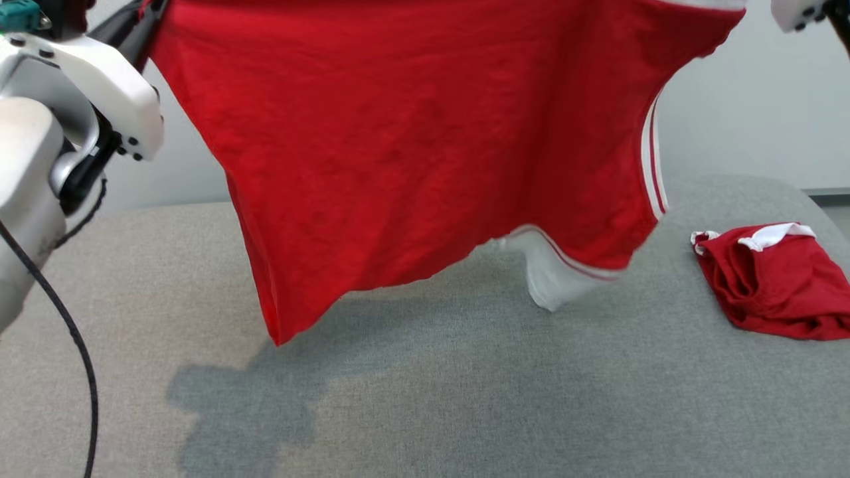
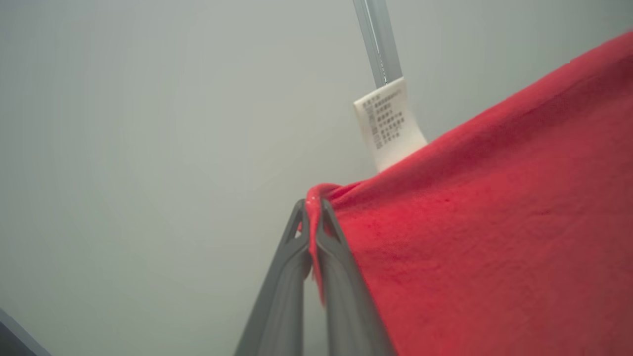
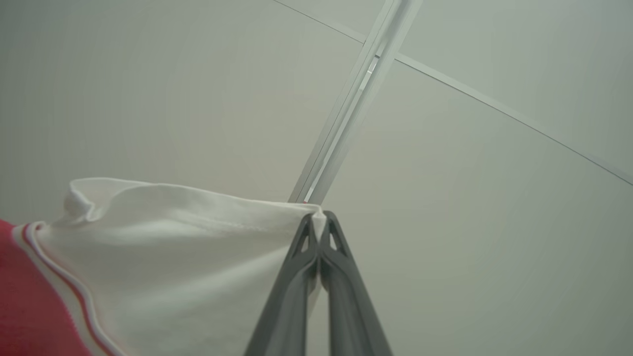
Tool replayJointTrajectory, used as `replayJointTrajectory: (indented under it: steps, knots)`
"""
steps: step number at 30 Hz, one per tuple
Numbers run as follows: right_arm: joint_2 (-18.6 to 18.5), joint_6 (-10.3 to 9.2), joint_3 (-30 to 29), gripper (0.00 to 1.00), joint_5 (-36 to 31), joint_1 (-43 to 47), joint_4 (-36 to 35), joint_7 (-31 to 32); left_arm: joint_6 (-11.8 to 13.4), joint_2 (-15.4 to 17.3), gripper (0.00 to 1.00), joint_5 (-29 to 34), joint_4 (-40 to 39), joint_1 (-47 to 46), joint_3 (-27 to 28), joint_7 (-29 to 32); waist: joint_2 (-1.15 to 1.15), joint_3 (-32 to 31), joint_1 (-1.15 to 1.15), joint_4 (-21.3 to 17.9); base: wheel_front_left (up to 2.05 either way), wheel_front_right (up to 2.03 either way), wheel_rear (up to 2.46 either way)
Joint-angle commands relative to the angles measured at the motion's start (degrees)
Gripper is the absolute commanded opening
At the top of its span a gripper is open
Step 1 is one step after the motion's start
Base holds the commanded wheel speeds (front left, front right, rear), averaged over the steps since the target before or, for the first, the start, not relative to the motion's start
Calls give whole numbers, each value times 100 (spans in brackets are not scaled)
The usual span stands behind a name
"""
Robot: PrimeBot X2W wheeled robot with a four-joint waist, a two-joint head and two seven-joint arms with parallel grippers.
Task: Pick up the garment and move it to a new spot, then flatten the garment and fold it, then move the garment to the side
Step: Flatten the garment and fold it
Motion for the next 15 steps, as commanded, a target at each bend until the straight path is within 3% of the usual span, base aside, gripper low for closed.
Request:
replayJointTrajectory:
  steps: [1, 9, 15]
  knots:
    - [40, -3, 92, 0, 111, -208, 99, 15, -7, 60, 0, 58, -8, -110, -15, 60, 0, 123, 0, -17, 0, 0, 0]
    - [93, -3, 752, 0, 200, -1656, 585, -145, 76, 167, 0, 359, -9, -985, 28, 260, 0, 1221, 0, -93, 0, 0, 0]
    - [277, -3, 670, 0, 3, -2945, 1312, -589, 270, -16, 0, 556, 261, -2052, 191, 188, 0, 2273, 0, -101, 0, 0, 0]
